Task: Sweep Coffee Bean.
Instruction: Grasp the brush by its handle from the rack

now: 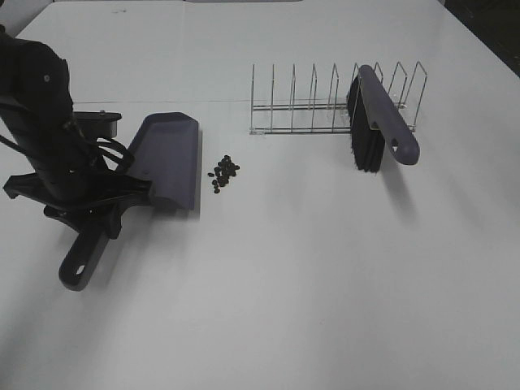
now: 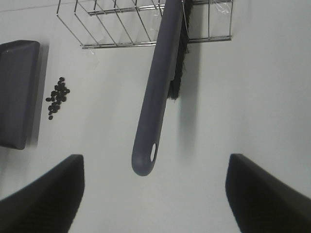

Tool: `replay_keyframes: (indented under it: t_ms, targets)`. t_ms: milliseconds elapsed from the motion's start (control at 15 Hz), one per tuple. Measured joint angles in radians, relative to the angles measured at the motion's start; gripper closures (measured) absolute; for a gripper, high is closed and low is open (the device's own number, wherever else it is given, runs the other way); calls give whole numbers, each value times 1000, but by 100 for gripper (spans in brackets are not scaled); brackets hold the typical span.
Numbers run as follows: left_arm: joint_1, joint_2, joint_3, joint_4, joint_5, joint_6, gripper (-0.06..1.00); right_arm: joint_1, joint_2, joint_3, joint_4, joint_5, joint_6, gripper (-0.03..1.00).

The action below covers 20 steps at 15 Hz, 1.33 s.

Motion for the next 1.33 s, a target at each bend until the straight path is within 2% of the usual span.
replay_keyframes:
  t_ms: [67, 333, 467, 667, 800, 933, 1333]
  targets:
    - [0, 0, 0, 0, -2, 0, 60, 0, 141, -121, 0, 56, 28, 27]
    - [0, 0, 0, 0, -4, 0, 60, 0, 343, -328, -15, 117, 40, 28]
    - [0, 0, 0, 0, -7, 0, 60, 17, 444, -454, -67, 161, 59, 28]
    - [0, 0, 0, 0, -7, 0, 60, 110, 589, -641, -209, 178, 115, 28]
    - [0, 0, 0, 0, -7, 0, 60, 159, 667, -733, -230, 178, 138, 31]
    - [0, 0, 0, 0, -7, 0, 60, 171, 733, -793, -230, 180, 155, 37]
    - [0, 0, 0, 0, -26, 0, 60, 171, 898, -845, -281, 180, 172, 40]
